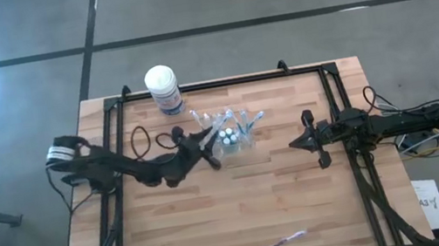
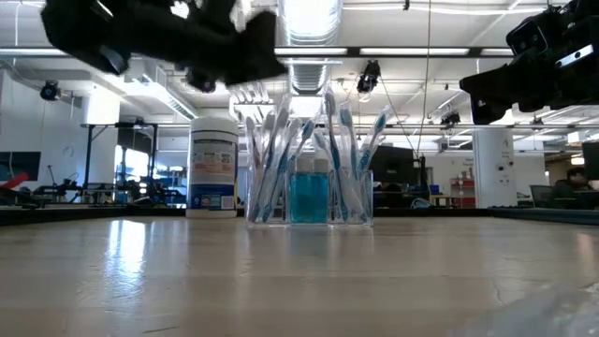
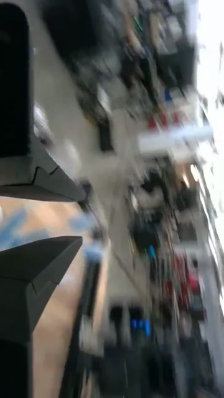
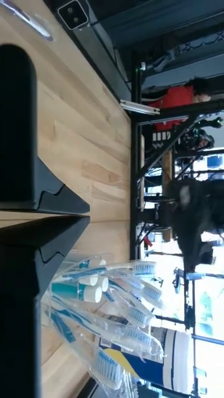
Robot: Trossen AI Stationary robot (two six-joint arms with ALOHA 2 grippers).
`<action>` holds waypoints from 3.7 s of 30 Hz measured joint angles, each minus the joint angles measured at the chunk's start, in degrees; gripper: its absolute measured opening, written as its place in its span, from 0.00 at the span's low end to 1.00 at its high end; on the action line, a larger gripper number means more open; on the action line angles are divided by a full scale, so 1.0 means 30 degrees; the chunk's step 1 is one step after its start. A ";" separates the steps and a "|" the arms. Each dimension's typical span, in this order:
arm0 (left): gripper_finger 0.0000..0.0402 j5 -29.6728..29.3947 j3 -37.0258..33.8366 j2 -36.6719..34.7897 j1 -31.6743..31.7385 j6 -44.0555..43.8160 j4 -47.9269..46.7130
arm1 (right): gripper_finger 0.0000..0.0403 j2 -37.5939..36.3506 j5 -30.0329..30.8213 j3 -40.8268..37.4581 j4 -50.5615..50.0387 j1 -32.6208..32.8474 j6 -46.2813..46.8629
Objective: Pick & Place toothbrushing station
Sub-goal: Put the purple toothbrush into the transparent organizer
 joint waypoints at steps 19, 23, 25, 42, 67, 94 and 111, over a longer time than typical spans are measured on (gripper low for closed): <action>0.01 0.4168 0.9033 -0.0192 -0.5716 -0.6224 -1.8686 | 0.03 0.0157 -0.0699 0.0007 -0.0086 0.0070 0.1692; 0.02 0.5572 1.1843 0.2680 -0.5910 -0.7645 -1.9139 | 0.03 0.0226 -0.0726 0.0007 -0.0405 0.0478 0.1665; 0.05 0.6383 1.3692 0.4340 -0.5902 -0.8493 -2.0286 | 0.03 0.0226 -0.0885 0.0007 -0.0317 0.0729 0.1676; 0.52 1.6177 2.8494 1.5916 -0.5095 -1.1386 -3.0694 | 0.03 0.0219 -0.0990 0.0007 -0.0364 0.1712 0.2084; 0.57 1.4491 2.9700 1.7826 -0.3698 -1.0433 -3.7366 | 0.03 0.0219 -0.0637 0.0007 -0.0109 0.1712 0.2022; 0.57 1.4494 2.8456 1.7171 -0.3440 -0.7195 -3.3862 | 0.03 0.0197 -0.0549 0.0007 0.0328 0.1712 0.1319; 0.07 1.3980 2.7661 1.6304 -0.3229 -0.6866 -3.4392 | 0.03 0.0219 -0.0126 0.0007 0.0325 0.1705 0.1241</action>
